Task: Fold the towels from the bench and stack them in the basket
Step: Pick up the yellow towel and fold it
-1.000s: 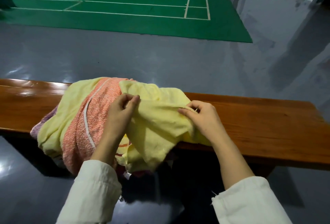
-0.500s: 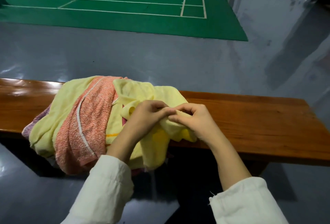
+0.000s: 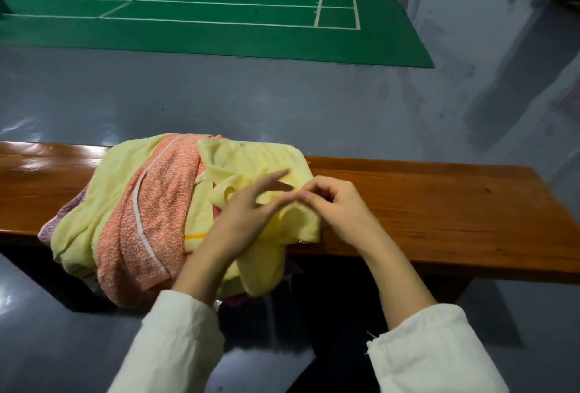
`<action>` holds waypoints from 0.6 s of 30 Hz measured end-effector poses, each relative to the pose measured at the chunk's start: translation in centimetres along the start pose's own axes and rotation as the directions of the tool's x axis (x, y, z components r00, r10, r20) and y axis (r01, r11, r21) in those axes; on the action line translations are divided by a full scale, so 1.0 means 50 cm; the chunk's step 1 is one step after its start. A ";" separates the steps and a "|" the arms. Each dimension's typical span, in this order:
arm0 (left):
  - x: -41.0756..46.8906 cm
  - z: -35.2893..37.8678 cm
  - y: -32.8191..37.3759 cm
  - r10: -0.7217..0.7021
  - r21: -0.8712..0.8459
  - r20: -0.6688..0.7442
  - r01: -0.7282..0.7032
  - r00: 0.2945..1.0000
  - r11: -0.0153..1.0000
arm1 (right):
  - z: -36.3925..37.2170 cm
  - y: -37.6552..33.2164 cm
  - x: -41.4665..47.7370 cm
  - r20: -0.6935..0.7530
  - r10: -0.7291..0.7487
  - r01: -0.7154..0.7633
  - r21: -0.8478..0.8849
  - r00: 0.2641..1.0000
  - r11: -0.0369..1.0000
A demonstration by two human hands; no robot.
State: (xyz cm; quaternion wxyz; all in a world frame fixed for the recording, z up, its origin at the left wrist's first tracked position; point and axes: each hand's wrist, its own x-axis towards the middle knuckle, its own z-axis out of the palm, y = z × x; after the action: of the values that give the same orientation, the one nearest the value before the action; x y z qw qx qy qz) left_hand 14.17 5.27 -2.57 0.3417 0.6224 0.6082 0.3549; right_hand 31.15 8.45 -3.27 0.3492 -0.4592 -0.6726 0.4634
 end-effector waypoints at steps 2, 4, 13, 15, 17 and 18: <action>0.008 0.035 0.012 0.073 0.060 0.097 -0.079 0.993 0.995 | -0.005 -0.004 -0.003 -0.027 -0.013 0.014 0.056 1.000 0.998; 0.019 0.033 0.011 0.113 0.105 0.057 -0.119 0.992 0.987 | -0.009 0.003 -0.007 -0.027 0.007 -0.005 0.081 1.000 0.997; 0.017 -0.090 -0.070 0.051 0.273 -0.332 0.044 0.942 0.961 | -0.028 0.034 0.011 -0.095 0.068 -0.068 0.007 0.993 0.998; 0.014 -0.091 -0.084 0.025 0.335 -0.326 0.091 0.945 0.938 | -0.027 0.036 0.012 -0.105 0.034 -0.036 -0.015 0.994 0.999; 0.012 -0.068 -0.067 0.074 0.316 -0.234 0.003 0.969 0.949 | -0.023 0.032 0.016 -0.116 -0.011 0.012 0.003 0.993 1.000; 0.011 -0.049 -0.047 0.095 0.225 -0.163 -0.057 0.982 0.973 | -0.020 0.030 0.017 -0.111 -0.027 0.029 0.012 0.993 1.000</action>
State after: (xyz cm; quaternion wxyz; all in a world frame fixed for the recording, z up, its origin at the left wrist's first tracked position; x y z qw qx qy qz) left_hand 10.87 5.88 -3.32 0.2031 0.6459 0.6467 0.3512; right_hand 32.22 9.79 -4.32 0.3955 -0.4722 -0.6554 0.4370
